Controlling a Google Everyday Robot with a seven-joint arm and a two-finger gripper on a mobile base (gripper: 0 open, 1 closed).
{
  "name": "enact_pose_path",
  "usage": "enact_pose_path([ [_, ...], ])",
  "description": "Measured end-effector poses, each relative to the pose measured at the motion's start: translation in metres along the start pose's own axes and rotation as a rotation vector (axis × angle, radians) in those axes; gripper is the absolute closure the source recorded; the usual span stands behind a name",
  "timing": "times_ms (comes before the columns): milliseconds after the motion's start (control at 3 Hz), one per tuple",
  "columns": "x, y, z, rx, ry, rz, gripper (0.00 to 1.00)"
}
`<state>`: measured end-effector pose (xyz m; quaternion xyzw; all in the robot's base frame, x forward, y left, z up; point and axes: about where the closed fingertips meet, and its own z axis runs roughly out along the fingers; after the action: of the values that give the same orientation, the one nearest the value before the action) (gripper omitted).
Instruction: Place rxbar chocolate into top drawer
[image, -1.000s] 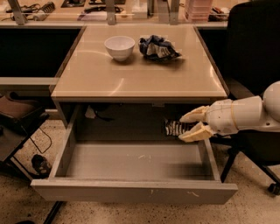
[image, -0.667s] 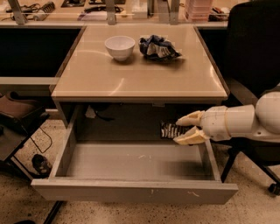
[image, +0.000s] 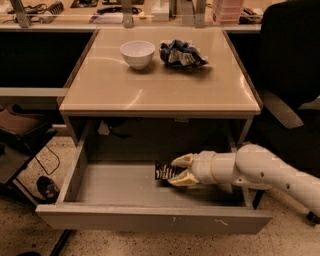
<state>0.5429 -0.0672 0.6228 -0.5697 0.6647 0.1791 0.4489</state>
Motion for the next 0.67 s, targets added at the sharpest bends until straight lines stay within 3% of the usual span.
enact_pose_path([
  [333,0.0003,-0.0109,0.0037,0.042,0.002,-0.002,1.00],
  [667,0.0003,-0.0108,0.0037,0.042,0.002,-0.002,0.81],
])
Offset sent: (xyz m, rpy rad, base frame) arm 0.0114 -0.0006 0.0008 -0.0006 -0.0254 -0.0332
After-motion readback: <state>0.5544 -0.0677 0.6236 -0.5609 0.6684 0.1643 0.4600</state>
